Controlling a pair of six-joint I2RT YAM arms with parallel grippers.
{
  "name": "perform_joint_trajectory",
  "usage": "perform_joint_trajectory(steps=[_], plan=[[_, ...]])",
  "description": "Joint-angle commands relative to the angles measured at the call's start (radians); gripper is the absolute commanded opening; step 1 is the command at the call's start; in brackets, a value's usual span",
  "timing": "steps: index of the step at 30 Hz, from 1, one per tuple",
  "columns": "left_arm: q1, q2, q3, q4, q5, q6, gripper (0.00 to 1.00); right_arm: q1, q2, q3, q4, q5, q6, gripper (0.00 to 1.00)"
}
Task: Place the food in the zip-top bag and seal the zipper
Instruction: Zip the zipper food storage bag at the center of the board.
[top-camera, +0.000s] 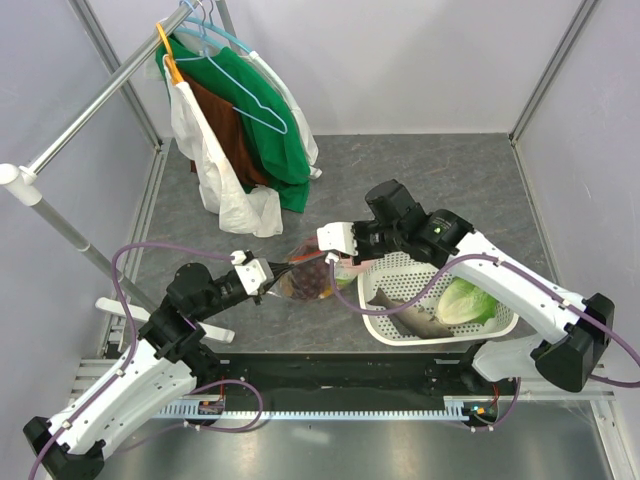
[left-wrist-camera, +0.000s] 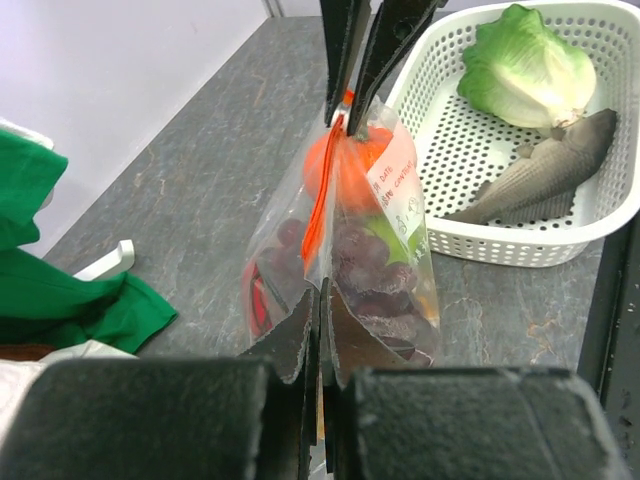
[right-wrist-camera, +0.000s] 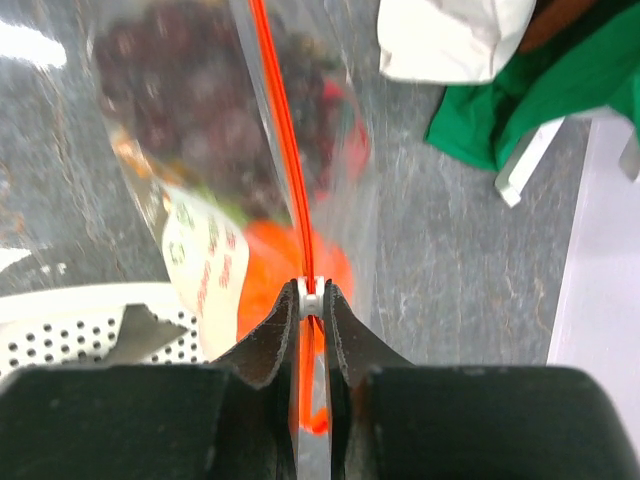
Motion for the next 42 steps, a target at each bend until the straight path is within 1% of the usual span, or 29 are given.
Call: perform_joint_trajectory(steps=[1,23,28,31,34,38,40,42], plan=[[0.007,-0.014,0.055,0.049,-0.048,0.037,0.02,-0.077,-0.030,-0.029,-0.052,0.060,-0.068,0.00],[0.013,-0.002,0.045,0.048,-0.100,0.080,0.02,-0.364,-0.005,-0.094,-0.138,0.024,-0.294,0.00],[0.015,0.021,0.045,0.049,-0.098,0.080,0.02,-0.400,0.001,-0.092,-0.149,0.016,-0.320,0.00],[0.015,0.051,0.052,0.088,-0.086,0.082,0.02,-0.400,0.000,-0.080,-0.162,0.002,-0.323,0.00],[0.015,0.085,0.069,0.101,-0.051,0.069,0.02,-0.398,-0.002,-0.045,-0.190,-0.039,-0.317,0.04],[0.015,0.133,0.091,0.123,0.007,0.046,0.02,-0.383,0.010,0.009,-0.228,-0.082,-0.269,0.16],[0.015,0.154,0.095,0.132,0.024,0.036,0.02,-0.365,0.009,0.017,-0.242,-0.101,-0.261,0.00],[0.015,0.183,0.111,0.128,0.032,0.036,0.02,-0.352,-0.003,0.007,-0.232,-0.104,-0.252,0.00]])
